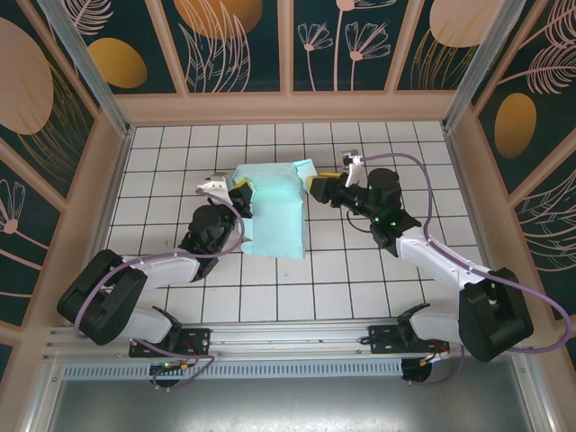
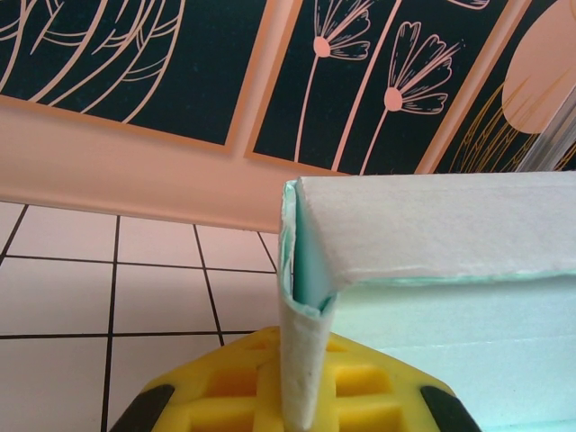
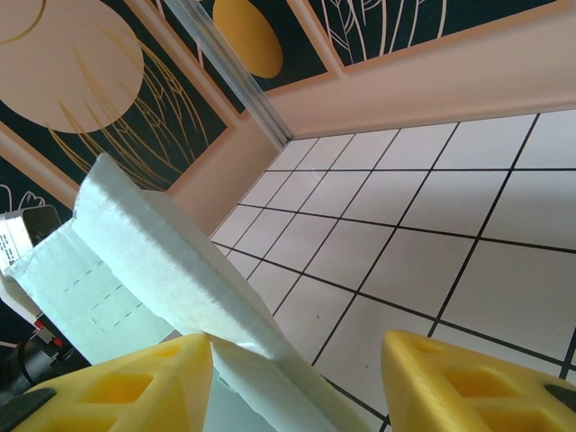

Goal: Fold the paper box

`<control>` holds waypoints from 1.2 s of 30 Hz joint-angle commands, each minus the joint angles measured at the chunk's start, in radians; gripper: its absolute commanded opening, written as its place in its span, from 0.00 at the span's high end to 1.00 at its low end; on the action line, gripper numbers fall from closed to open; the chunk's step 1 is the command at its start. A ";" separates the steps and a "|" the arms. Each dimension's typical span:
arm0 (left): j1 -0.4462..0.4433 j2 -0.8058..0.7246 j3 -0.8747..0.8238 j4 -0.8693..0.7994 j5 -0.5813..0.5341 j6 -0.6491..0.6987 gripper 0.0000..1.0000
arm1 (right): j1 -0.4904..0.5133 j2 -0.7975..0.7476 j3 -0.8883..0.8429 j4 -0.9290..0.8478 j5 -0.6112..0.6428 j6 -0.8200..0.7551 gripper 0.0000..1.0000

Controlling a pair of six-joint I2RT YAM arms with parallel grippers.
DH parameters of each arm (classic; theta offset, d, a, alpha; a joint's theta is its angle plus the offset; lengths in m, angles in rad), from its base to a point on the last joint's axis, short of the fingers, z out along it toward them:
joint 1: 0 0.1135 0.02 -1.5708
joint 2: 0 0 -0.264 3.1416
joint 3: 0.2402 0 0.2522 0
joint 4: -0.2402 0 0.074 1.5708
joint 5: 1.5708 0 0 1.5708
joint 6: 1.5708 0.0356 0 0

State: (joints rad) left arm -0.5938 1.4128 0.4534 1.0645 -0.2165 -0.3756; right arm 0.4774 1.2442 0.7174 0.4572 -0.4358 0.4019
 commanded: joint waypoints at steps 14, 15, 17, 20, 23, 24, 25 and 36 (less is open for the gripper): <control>0.009 -0.037 0.016 0.033 0.045 -0.014 1.00 | -0.003 -0.003 -0.014 0.044 0.037 0.013 0.49; 0.011 -0.037 0.016 0.034 0.045 -0.015 1.00 | -0.005 -0.006 -0.016 0.045 0.032 0.013 0.49; 0.012 -0.034 0.018 0.035 0.048 -0.018 1.00 | -0.012 -0.008 -0.016 0.049 0.001 0.005 0.48; 0.012 -0.031 0.021 0.032 0.055 -0.016 1.00 | -0.016 -0.011 -0.010 0.046 -0.032 -0.007 0.48; 0.012 -0.033 0.020 0.026 0.054 -0.014 1.00 | -0.039 -0.028 -0.017 0.086 -0.097 0.002 0.47; 0.011 -0.034 0.021 0.027 0.054 -0.013 1.00 | -0.045 -0.035 -0.022 0.105 -0.119 0.007 0.46; 0.013 -0.035 0.019 0.027 0.052 -0.014 1.00 | -0.057 -0.044 -0.030 0.134 -0.161 0.012 0.45; 0.022 -0.016 0.014 0.040 0.076 -0.037 1.00 | -0.127 -0.032 0.001 0.086 -0.336 -0.038 0.41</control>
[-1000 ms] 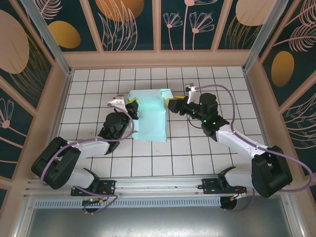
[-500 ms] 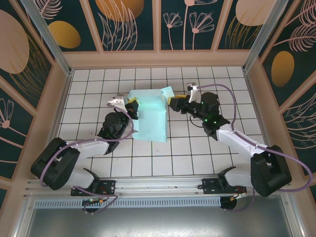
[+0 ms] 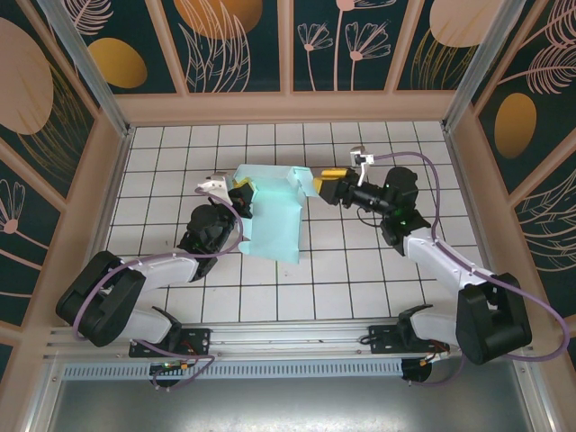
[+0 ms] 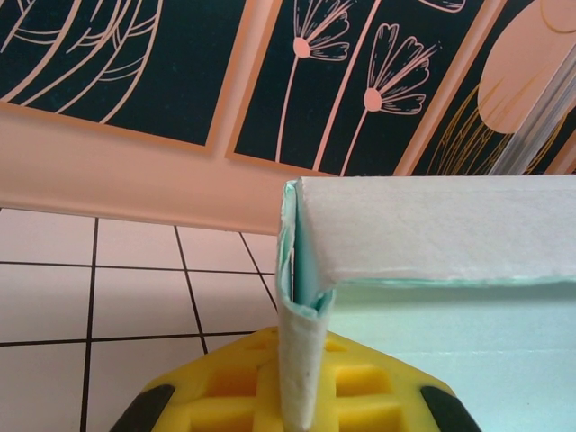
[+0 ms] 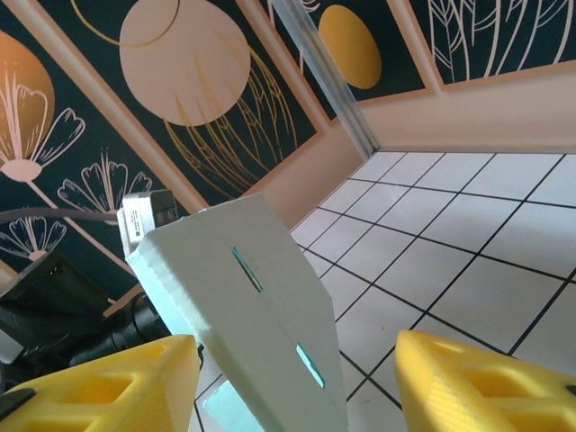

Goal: Fold the paper box

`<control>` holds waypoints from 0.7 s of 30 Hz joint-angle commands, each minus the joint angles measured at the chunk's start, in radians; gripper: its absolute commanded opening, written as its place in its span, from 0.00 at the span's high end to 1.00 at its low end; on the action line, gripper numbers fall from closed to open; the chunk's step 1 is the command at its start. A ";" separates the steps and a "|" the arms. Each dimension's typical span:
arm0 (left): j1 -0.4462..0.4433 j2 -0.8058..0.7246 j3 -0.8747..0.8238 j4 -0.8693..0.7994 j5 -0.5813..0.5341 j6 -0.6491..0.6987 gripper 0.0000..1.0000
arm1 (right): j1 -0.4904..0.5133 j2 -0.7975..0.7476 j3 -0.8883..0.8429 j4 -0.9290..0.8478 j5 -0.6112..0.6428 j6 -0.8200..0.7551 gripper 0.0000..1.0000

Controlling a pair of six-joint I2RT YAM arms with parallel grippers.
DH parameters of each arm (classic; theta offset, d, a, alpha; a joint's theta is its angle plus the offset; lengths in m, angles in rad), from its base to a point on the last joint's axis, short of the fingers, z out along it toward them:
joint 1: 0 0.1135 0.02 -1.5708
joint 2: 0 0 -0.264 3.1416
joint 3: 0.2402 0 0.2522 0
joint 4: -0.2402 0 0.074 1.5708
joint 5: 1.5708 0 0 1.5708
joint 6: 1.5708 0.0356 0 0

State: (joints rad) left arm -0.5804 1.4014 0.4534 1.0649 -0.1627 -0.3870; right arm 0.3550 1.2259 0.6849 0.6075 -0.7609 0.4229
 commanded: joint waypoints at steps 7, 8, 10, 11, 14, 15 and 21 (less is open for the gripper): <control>0.026 0.002 0.013 0.043 0.049 -0.052 1.00 | 0.022 -0.042 0.018 -0.070 -0.002 -0.127 0.41; 0.029 0.004 0.013 0.052 0.060 -0.060 1.00 | 0.023 -0.039 0.021 -0.079 0.000 -0.129 0.41; 0.036 0.012 0.017 0.060 0.096 -0.074 1.00 | 0.027 -0.018 0.046 -0.145 0.020 -0.155 0.41; 0.039 0.019 0.023 0.060 0.111 -0.079 1.00 | 0.033 -0.008 0.055 -0.165 0.030 -0.170 0.41; 0.048 0.032 0.036 0.062 0.157 -0.090 1.00 | 0.044 0.008 0.062 -0.168 0.060 -0.168 0.41; 0.051 0.034 0.037 0.065 0.172 -0.093 1.00 | 0.044 0.012 0.063 -0.167 0.072 -0.162 0.42; 0.069 0.049 0.037 0.107 0.292 -0.118 1.00 | 0.009 0.030 0.093 -0.210 0.210 -0.125 0.44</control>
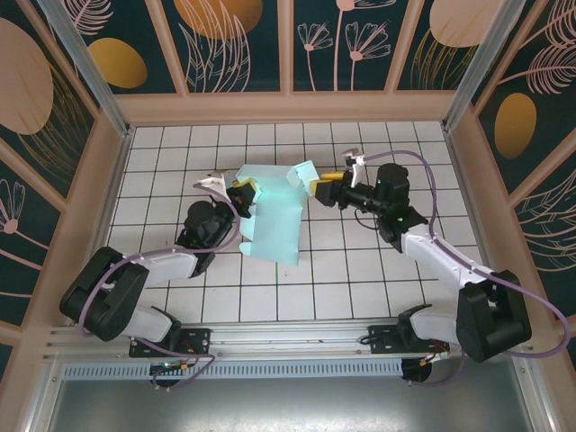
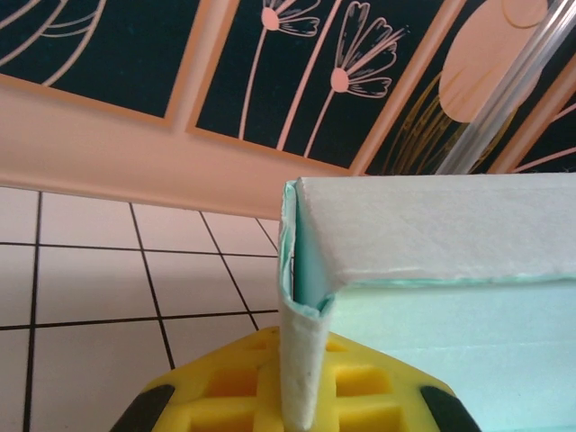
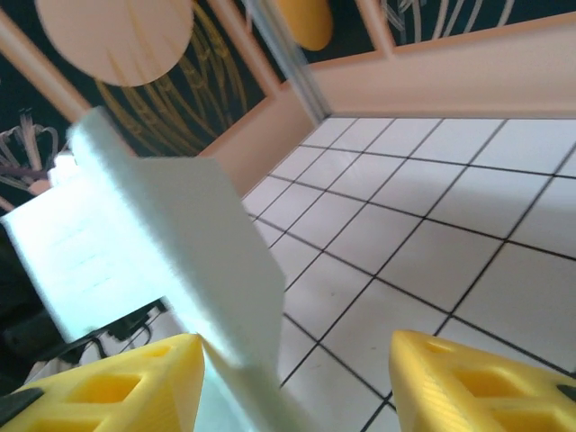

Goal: Fold the paper box

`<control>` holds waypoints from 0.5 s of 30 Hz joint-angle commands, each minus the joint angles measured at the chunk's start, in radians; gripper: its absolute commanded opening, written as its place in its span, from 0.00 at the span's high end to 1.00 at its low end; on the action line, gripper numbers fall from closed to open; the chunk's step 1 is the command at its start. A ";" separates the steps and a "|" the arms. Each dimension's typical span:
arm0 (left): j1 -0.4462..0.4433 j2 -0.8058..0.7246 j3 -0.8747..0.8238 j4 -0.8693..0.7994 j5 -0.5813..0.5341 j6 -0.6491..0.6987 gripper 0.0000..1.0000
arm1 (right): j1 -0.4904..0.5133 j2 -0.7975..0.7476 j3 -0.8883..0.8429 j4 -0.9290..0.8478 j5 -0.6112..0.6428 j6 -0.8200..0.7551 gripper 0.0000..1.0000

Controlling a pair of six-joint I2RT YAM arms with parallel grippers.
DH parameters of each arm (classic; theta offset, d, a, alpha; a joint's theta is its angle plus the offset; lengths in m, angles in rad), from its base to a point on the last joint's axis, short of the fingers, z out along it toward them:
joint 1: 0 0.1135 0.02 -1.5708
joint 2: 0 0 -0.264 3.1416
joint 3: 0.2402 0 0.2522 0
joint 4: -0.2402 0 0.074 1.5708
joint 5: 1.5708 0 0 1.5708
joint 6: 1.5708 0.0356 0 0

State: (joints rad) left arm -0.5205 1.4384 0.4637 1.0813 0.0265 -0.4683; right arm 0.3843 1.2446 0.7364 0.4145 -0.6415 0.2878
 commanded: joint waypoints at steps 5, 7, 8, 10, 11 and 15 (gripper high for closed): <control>0.023 0.034 0.039 0.126 0.215 -0.059 1.00 | -0.065 0.006 0.047 -0.029 0.107 0.025 0.45; 0.025 0.043 0.050 0.122 0.236 -0.060 1.00 | -0.080 -0.014 0.030 0.000 0.082 0.038 0.45; 0.025 0.048 0.055 0.118 0.238 -0.061 1.00 | -0.089 -0.025 0.016 0.028 0.049 0.045 0.45; 0.027 0.056 0.062 0.104 0.216 -0.065 1.00 | -0.100 -0.059 -0.026 0.110 -0.018 0.058 0.44; 0.027 0.058 0.062 0.101 0.204 -0.065 1.00 | -0.102 -0.081 -0.049 0.154 -0.052 0.063 0.44; 0.030 0.077 0.074 0.100 0.197 -0.071 1.00 | -0.104 -0.136 -0.107 0.274 -0.145 0.101 0.43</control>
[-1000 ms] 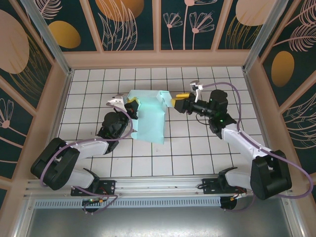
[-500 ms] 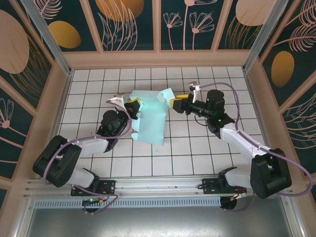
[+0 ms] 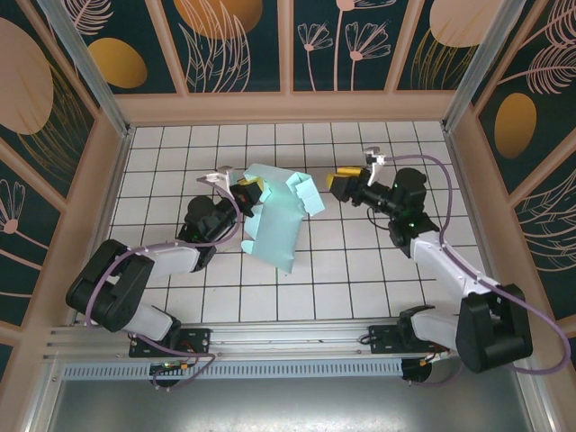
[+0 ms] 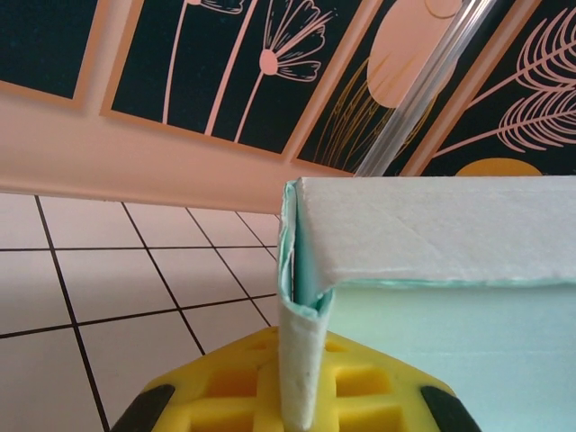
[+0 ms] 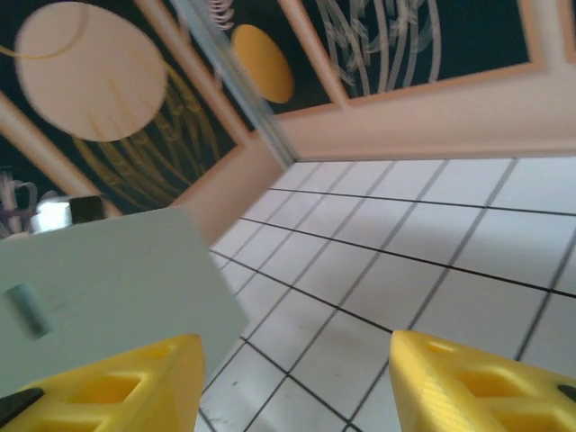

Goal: Fold the paper box

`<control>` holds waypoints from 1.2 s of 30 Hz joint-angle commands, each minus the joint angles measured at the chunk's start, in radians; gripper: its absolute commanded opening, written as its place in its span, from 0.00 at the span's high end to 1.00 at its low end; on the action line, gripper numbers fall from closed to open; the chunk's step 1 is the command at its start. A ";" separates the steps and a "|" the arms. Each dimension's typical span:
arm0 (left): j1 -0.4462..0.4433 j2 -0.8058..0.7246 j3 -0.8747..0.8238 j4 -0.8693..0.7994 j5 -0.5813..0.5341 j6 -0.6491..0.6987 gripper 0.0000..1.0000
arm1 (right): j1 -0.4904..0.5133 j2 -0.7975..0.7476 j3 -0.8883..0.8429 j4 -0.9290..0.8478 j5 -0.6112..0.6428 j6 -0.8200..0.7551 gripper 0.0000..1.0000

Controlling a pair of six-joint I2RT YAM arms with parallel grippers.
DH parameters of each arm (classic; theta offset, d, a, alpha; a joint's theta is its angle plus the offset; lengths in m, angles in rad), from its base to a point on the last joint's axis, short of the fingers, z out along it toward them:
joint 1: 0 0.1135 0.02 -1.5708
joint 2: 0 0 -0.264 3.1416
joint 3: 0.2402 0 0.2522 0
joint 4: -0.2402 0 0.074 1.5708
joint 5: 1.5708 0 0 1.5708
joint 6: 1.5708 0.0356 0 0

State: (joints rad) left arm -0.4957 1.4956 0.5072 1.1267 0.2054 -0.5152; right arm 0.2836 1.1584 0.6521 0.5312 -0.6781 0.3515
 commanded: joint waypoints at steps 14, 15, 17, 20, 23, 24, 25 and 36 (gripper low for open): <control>0.005 0.057 0.065 0.047 0.037 -0.042 1.00 | 0.102 0.031 0.042 0.134 -0.270 -0.021 0.55; 0.006 0.054 0.064 0.040 0.034 -0.038 1.00 | 0.112 0.038 0.045 0.127 -0.274 -0.028 0.56; 0.006 0.050 0.064 0.031 0.025 -0.034 1.00 | 0.131 0.046 0.057 0.093 -0.270 -0.056 0.59; 0.006 0.048 0.066 0.018 0.018 -0.031 1.00 | 0.170 0.053 0.098 -0.044 -0.205 -0.156 0.59; 0.007 0.048 0.071 0.010 0.008 -0.031 1.00 | 0.201 0.050 0.133 -0.161 -0.064 -0.221 0.59; 0.006 0.048 0.073 0.004 0.002 -0.029 1.00 | 0.204 0.048 0.143 -0.191 -0.008 -0.235 0.59; 0.008 0.047 0.073 0.000 -0.003 -0.027 1.00 | 0.207 0.042 0.147 -0.211 0.042 -0.246 0.58; 0.006 0.037 0.067 -0.020 -0.051 -0.017 1.00 | 0.178 -0.083 0.073 -0.105 0.133 -0.213 0.47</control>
State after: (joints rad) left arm -0.4843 1.5532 0.5510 1.0878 0.1707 -0.5362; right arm 0.4713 1.1252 0.7483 0.3546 -0.5667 0.1364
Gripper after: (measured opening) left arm 0.064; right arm 0.524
